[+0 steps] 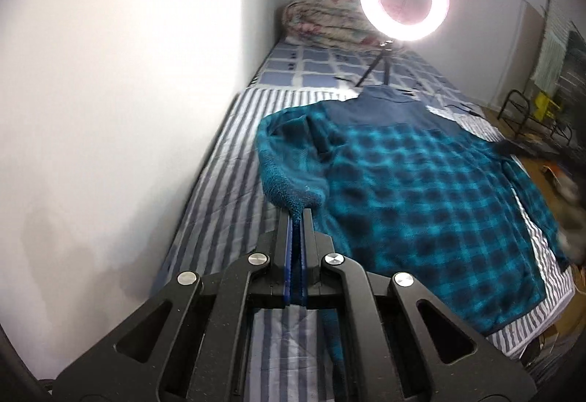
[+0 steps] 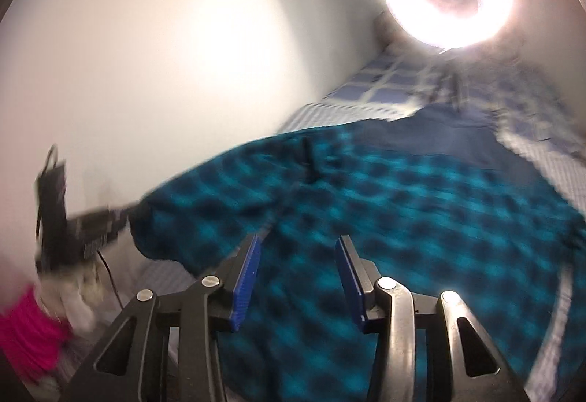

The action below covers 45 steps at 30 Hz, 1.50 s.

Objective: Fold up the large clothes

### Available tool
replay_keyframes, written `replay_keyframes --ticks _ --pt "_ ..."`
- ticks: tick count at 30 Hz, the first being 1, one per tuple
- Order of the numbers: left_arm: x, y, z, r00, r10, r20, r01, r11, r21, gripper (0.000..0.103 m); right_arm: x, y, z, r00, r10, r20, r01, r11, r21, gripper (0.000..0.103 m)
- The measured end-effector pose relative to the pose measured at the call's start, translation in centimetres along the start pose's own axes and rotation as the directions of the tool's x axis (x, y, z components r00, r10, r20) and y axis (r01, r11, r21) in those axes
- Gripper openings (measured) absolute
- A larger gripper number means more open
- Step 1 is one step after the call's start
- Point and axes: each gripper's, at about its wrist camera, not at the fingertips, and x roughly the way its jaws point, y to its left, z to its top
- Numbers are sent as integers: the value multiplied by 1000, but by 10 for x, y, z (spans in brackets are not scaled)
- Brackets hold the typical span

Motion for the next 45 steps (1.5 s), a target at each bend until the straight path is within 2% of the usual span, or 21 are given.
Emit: replay_keyframes --ticks 5,9,15,19,21,23,25,26,30,33,36,40,42,45 --pt "2 -17 -9 998 -59 -26 60 997 57 0 88 -5 58 994 83 -75 -78 995 66 45" --pt "4 -27 -22 995 -87 -55 92 991 94 0 158 -1 87 983 142 -120 -126 983 131 44" --pt "11 -32 -27 993 -96 -68 103 987 123 0 244 20 119 968 166 -186 -129 972 195 44" --pt "12 -28 -28 993 -95 -70 104 986 128 0 282 33 128 966 129 -225 -88 979 183 44" --pt "12 -28 -29 994 -79 -70 88 985 146 0 301 37 130 962 108 -250 -61 980 189 36" --pt "11 -28 -30 995 -64 -71 75 984 160 0 311 39 130 959 93 -267 -41 981 192 15" --pt "9 -27 -31 996 -59 -73 70 984 166 0 313 38 131 963 65 -263 -15 982 187 3" --pt "9 -27 -31 996 -57 -73 69 983 169 0 310 38 132 965 57 -255 -8 982 188 1" --pt "6 -38 -31 995 -69 -68 81 977 198 0 277 30 144 982 37 -185 -8 987 158 0" --pt "2 -52 -36 991 -110 -83 125 968 216 0 241 10 150 990 32 -136 -10 988 154 0" --pt "-2 -75 -40 970 -202 -137 229 947 223 1 206 -20 145 995 6 -103 12 986 167 0" --pt "-14 -99 -47 934 -297 -198 338 913 228 3 177 -70 122 991 -82 -110 105 969 224 0" --pt "-18 -100 -48 930 -308 -202 348 915 205 7 171 -93 107 982 -138 -130 166 958 236 0" --pt "-14 -87 -46 929 -309 -205 338 933 123 19 174 -119 81 972 -155 -178 198 946 258 5"
